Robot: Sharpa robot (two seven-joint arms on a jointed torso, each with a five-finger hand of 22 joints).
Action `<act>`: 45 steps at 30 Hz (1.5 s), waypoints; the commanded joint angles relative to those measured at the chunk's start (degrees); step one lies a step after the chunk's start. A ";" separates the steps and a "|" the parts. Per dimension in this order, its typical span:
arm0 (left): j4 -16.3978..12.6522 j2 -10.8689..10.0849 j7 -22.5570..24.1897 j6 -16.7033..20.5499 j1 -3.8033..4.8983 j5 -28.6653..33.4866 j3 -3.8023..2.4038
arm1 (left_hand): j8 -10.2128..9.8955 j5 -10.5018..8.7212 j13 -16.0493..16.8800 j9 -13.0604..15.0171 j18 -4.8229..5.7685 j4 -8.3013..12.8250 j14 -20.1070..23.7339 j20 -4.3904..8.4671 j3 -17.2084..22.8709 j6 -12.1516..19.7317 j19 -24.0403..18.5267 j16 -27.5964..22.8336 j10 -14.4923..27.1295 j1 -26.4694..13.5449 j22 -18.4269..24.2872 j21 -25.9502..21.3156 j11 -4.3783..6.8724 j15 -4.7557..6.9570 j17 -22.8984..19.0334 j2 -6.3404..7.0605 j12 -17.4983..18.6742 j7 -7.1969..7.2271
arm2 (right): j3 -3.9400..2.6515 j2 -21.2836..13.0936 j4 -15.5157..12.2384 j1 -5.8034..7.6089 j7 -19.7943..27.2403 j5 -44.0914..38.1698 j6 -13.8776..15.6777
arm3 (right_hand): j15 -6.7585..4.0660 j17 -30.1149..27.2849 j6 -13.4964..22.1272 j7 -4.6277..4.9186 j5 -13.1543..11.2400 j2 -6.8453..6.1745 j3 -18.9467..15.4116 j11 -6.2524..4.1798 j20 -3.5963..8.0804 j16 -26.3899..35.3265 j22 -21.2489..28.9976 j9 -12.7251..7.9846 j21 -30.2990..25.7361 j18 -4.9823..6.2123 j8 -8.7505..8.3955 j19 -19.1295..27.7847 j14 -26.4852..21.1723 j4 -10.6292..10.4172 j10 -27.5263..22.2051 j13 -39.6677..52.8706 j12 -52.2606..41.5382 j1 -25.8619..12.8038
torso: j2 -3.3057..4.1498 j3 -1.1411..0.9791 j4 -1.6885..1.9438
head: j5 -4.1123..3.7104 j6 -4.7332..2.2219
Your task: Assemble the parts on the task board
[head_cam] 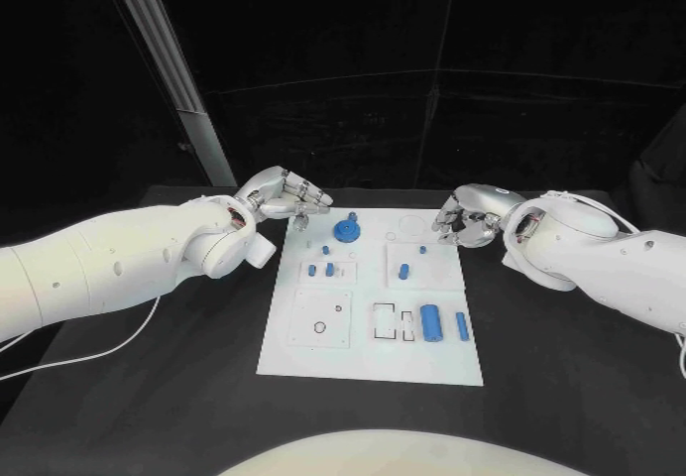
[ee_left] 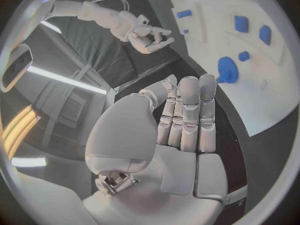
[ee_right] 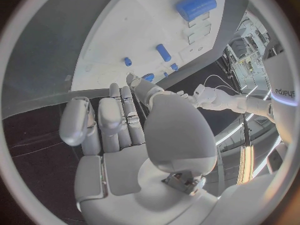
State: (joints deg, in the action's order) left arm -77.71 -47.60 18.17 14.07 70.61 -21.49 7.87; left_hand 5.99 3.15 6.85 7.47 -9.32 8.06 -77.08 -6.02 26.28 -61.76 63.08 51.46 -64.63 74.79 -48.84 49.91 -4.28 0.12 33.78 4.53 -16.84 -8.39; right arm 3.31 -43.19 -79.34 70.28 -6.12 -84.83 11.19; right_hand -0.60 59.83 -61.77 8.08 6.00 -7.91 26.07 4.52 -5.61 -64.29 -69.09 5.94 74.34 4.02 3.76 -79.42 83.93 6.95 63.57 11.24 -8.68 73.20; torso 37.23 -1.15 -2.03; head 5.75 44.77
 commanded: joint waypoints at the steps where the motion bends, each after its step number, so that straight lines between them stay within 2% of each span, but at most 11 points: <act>1: -1.24 -0.19 8.49 -1.10 0.06 16.86 0.00 | -0.39 0.26 0.47 0.09 -1.10 -0.04 0.29 0.34 0.13 -0.18 -0.59 -1.07 -0.57 -0.19 0.92 -1.13 0.30 0.55 -1.11 -0.70 -0.70 0.29 | -0.06 0.80 0.12 -0.23 -0.99 -6.32 0.64 | 0.73 -1.60 1.22 0.30 -0.02 -0.56 0.32 0.51 -0.38 1.12 -0.96 -0.62 0.79 0.49 -0.24 -0.43 0.67 0.62 -0.44 -1.44 1.24 -0.11 | 0.08 0.00 -0.19 | -0.10 -0.10; 4: -1.92 -0.27 8.93 -1.64 0.05 18.64 0.04 | -0.49 0.19 0.75 0.12 -1.25 -0.04 0.78 0.42 0.01 -0.27 -1.22 -2.17 -0.32 -0.31 1.98 -2.37 0.31 0.56 -2.29 -0.73 -0.99 0.30 | -0.06 1.63 0.38 -0.52 -0.92 -6.73 0.61 | 0.92 -1.69 1.75 0.50 -0.09 -0.59 0.44 0.70 -0.54 0.96 -1.44 -1.06 1.18 0.42 -0.22 -0.64 0.77 0.97 -0.51 -2.43 1.98 -0.17 | 0.06 -0.04 -0.11 | -0.26 -0.15; 9: -2.48 -0.31 8.96 -2.00 0.04 19.85 0.09 | -0.64 0.34 1.00 0.14 -1.24 0.08 0.89 0.46 0.04 -0.24 -1.24 -2.52 -0.14 -0.21 2.19 -2.71 0.31 0.58 -2.57 -0.83 -1.26 0.24 | -0.05 2.88 1.22 -0.87 -0.65 -7.10 0.06 | 1.21 -2.21 2.41 0.80 -0.17 -0.43 0.69 0.97 -0.67 1.09 -1.53 -1.62 1.25 0.44 -0.23 -0.58 0.74 1.55 -0.74 -3.65 2.90 0.06 | 0.11 0.01 0.10 | -0.49 -0.23; 19: -3.30 -0.63 8.80 -2.62 0.01 21.21 0.14 | -0.68 0.42 1.13 0.17 -1.23 0.13 0.90 0.47 0.03 -0.26 -1.22 -2.64 -0.11 -0.20 2.28 -2.84 0.30 0.58 -2.68 -0.85 -1.41 0.22 | -0.04 4.90 3.12 -2.31 -0.54 -7.26 -2.39 | 1.49 -2.00 3.36 1.12 -0.48 0.13 0.93 1.33 -0.92 0.46 -2.16 -2.17 1.72 0.34 -0.19 -0.75 0.85 2.36 -1.08 -5.26 3.96 0.49 | 0.11 0.02 0.05 | -0.47 -0.14; 27: -3.44 -0.87 8.86 -2.63 0.00 21.48 0.15 | -0.68 0.46 1.31 0.23 -1.23 0.22 0.90 0.49 0.07 -0.38 -1.20 -2.79 -0.09 -0.11 2.38 -3.00 0.33 0.59 -2.81 -0.96 -1.62 0.25 | -0.03 5.73 3.69 -2.74 -0.31 -7.46 -2.46 | 1.52 -2.07 2.75 1.14 -0.44 1.19 1.51 1.32 -0.99 0.20 -2.40 -2.12 1.92 0.32 0.04 -0.80 0.86 2.52 -0.15 -5.97 3.97 0.54 | 0.06 0.07 -0.01 | -0.36 -0.05; 31: -3.36 -0.93 8.84 -2.74 0.00 21.51 0.15 | -0.69 0.54 1.50 0.30 -1.23 0.39 0.94 0.52 0.16 -0.49 -1.18 -2.96 -0.01 0.08 2.49 -3.17 0.36 0.63 -2.96 -1.09 -1.83 0.28 | -0.03 6.17 3.95 -2.90 -0.58 -7.84 -2.99 | 1.35 -1.74 1.84 0.89 -0.42 2.19 2.20 1.09 -0.96 -0.33 -2.95 -2.02 2.35 0.23 0.26 -1.03 0.94 2.62 0.86 -6.45 3.87 0.60 | 0.06 0.02 -0.02 | -0.28 0.01; 35: -3.38 -0.96 8.79 -3.08 0.00 21.51 0.15 | -0.76 3.14 2.02 0.47 -1.22 0.97 0.90 0.65 0.57 -0.80 -1.06 -3.33 0.28 0.61 2.64 -3.44 0.38 0.71 -3.32 -1.46 -2.38 0.25 | -0.03 6.49 4.18 -3.10 -1.09 -9.31 -3.99 | 0.91 -1.39 0.10 0.34 -0.39 3.36 3.06 0.52 -0.74 -0.91 -3.88 -1.82 3.07 0.05 0.73 -1.45 1.02 2.92 2.62 -6.88 3.54 0.76 | 0.04 0.05 0.01 | -0.31 0.14; 41: -3.32 -1.05 8.67 -3.40 0.00 21.52 0.15 | -0.76 3.22 2.05 0.48 -1.22 0.99 0.90 0.66 0.57 -0.80 -1.05 -3.34 0.29 0.61 2.65 -3.45 0.39 0.71 -3.34 -1.47 -2.40 0.25 | -0.03 6.79 4.32 -3.34 -1.80 -11.57 -5.04 | 0.34 -0.89 -1.73 -0.30 -0.26 4.17 3.63 -0.14 -0.30 -1.69 -5.13 -1.69 4.05 -0.21 1.07 -2.05 1.16 3.55 4.80 -7.12 3.35 0.89 | 0.05 0.02 -0.04 | -0.24 0.26; 45: -3.35 -1.15 8.50 -3.73 0.00 21.52 0.15 | -0.77 3.41 2.14 0.52 -1.21 1.04 0.87 0.66 0.58 -0.87 -1.02 -3.38 0.36 0.60 2.66 -3.48 0.39 0.71 -3.39 -1.51 -2.49 0.25 | -0.03 6.93 4.41 -3.45 -2.35 -13.73 -5.19 | 0.30 -0.95 -1.94 -0.34 -0.24 4.24 3.70 -0.24 -0.22 -1.72 -5.27 -1.69 4.15 -0.24 1.05 -2.10 1.15 3.70 5.01 -7.18 3.43 0.89 | 0.08 0.02 -0.04 | -0.22 0.34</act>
State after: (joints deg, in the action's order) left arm -80.98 -48.71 25.67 11.51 70.54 -0.46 8.06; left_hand 5.50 6.20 8.94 7.90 -10.18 8.77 -76.48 -5.60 26.98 -62.35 62.08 48.36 -64.69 75.34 -46.28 46.70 -3.78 0.72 30.44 3.50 -19.07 -8.18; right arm 3.19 -36.29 -74.94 66.93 -7.57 -95.33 7.80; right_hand 0.07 58.89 -63.19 7.79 5.79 -4.19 29.39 4.20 -5.81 -65.81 -74.32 4.21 78.21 4.01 4.64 -81.08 84.04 10.58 68.19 4.12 -5.22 74.03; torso 37.29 -1.11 -2.07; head 5.50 45.08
